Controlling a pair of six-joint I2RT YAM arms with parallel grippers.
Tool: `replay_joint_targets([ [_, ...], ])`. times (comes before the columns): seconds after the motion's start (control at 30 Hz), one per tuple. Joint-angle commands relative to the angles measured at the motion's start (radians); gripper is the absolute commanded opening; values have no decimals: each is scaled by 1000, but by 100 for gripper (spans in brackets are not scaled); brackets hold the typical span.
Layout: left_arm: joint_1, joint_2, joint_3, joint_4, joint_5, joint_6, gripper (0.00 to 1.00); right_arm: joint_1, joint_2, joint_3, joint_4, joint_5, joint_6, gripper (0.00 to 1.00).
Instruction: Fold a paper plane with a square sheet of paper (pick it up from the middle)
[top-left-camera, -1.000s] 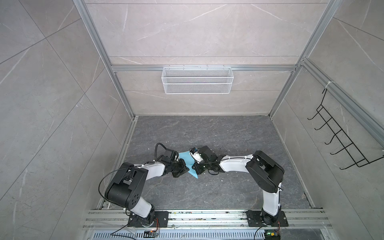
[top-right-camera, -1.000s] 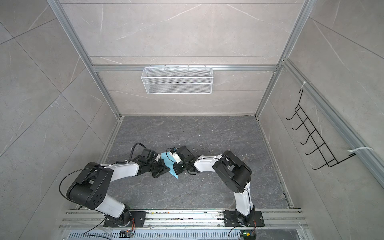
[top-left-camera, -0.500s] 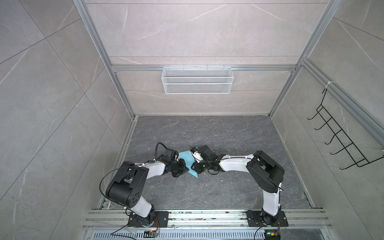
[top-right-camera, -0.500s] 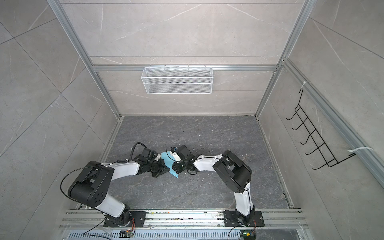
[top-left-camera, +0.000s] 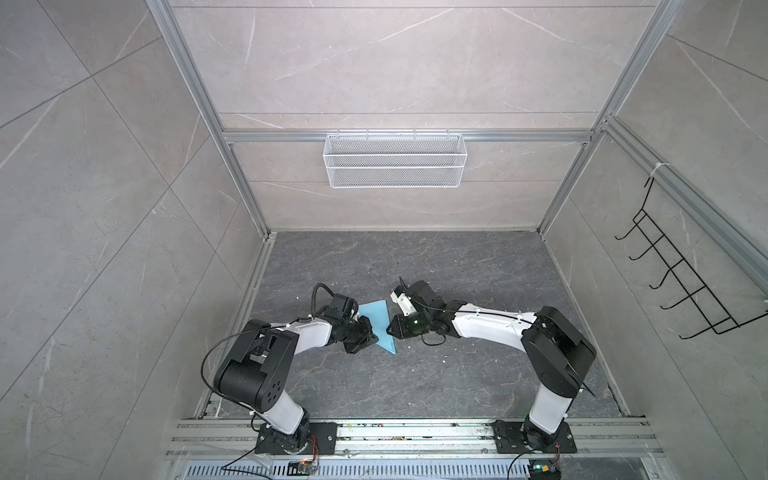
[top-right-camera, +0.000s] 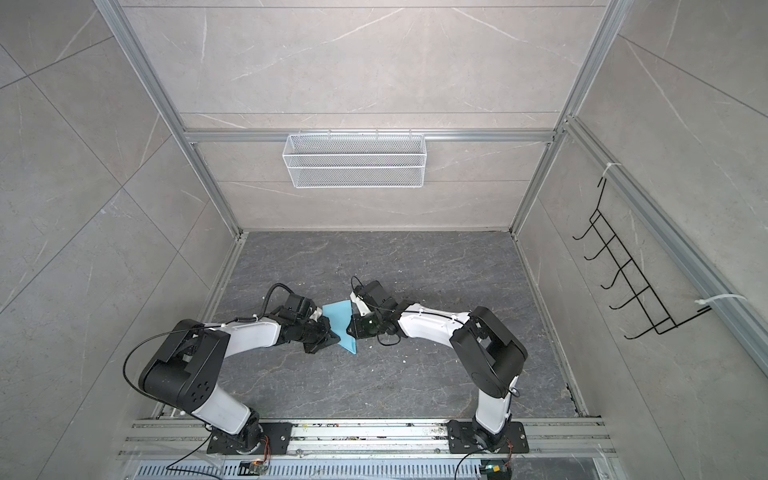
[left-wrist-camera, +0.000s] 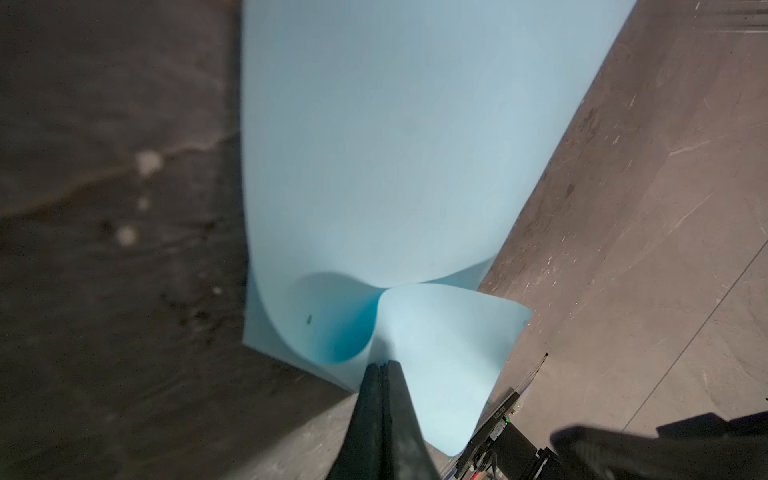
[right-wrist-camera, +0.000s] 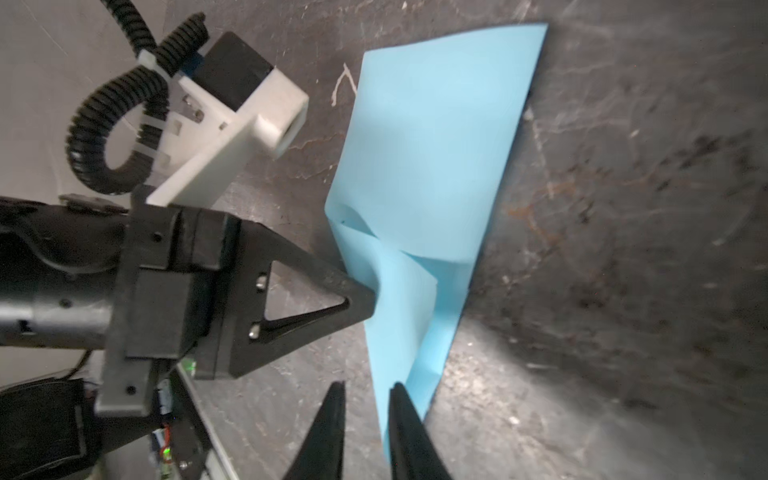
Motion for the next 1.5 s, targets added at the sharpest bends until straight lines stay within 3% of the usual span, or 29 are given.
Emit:
replay_joint_targets([
  [0.0, -2, 49, -14, -83, -98, 7, 4, 19, 27, 28, -34, -108, 70, 14],
  [0.23, -3, 49, -19, -94, -110, 0, 3, 29, 108, 100, -88, -133, 58, 5],
  [0.67, -3, 47, -20, -109, -120, 1, 3, 30, 219, 178, -182, -92, 69, 4],
  [1.47, -3, 48, -15, -131, -139, 8, 2, 20, 243, 210, -211, -97, 52, 5],
])
